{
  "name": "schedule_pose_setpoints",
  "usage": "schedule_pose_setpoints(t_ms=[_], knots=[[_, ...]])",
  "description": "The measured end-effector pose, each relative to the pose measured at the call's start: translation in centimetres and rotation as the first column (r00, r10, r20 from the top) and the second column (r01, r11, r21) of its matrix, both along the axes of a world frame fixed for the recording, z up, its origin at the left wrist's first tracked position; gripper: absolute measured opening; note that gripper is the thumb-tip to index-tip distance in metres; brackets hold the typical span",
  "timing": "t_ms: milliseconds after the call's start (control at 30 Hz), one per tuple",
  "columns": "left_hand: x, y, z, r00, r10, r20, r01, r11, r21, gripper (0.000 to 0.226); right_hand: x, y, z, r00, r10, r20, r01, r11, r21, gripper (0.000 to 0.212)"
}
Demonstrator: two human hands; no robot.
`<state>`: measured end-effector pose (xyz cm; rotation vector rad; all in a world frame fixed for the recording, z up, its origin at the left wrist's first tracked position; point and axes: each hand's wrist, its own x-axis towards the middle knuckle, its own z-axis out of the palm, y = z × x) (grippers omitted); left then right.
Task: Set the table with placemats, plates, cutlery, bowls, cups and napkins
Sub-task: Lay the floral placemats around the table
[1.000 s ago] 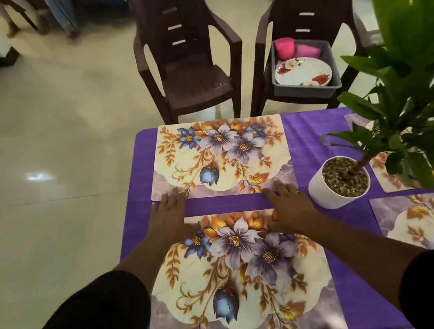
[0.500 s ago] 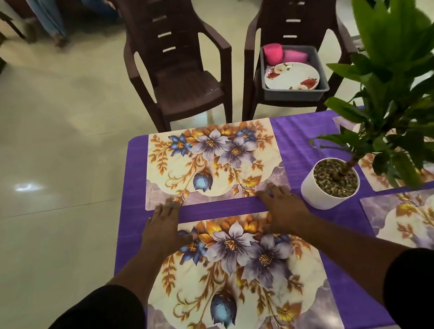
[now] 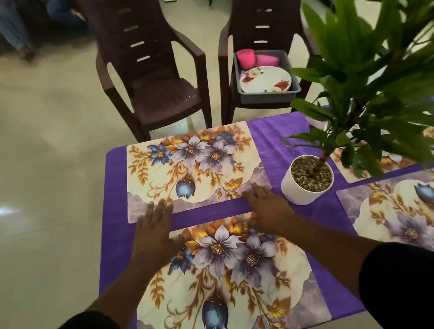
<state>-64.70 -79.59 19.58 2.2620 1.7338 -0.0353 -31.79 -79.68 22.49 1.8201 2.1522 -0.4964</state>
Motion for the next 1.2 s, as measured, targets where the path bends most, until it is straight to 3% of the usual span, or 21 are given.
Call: schedule_pose_setpoints(t_ms=[133, 233, 333, 467, 733, 900, 1200], knots=[[3.5, -1.0, 1.1, 0.95, -0.277, 0.147, 0.238, 0.943, 0.234, 0.047, 1.2, -1.9, 0.0, 0.994, -0.008, -0.108, 0.019, 0.994, 0.104, 0.054], [6.7, -1.6, 2.5, 0.873, -0.454, 0.179, 0.408, 0.879, 0.246, 0.032, 2.8, -3.7, 0.3, 0.98, 0.012, -0.199, 0.028, 0.98, 0.198, 0.038], [9.8, -2.6, 3.5, 0.792, -0.59, 0.156, 0.553, 0.802, 0.225, 0.02, 4.9, -6.3, 1.0, 0.972, -0.065, -0.224, 0.11, 0.975, 0.193, 0.04], [16.1, -4.5, 5.0, 0.684, -0.702, 0.198, 0.685, 0.711, 0.157, 0.033, 10.4, -9.8, 1.8, 0.974, -0.192, -0.118, 0.204, 0.975, 0.093, 0.034], [31.8, -7.2, 4.5, 0.568, -0.771, 0.287, 0.771, 0.621, 0.143, 0.059, 25.1, -13.7, 3.4, 0.927, -0.374, -0.007, 0.371, 0.915, 0.157, 0.036], [42.6, -6.4, 2.4, 0.764, -0.636, 0.109, 0.641, 0.767, -0.015, 0.079, 33.4, -12.7, 3.9, 0.928, -0.371, 0.007, 0.367, 0.919, 0.143, 0.05], [53.8, -3.0, 0.7, 0.894, -0.448, -0.024, 0.444, 0.891, -0.093, 0.082, 45.1, -9.4, 1.2, 0.924, -0.383, -0.015, 0.383, 0.922, 0.06, 0.074]])
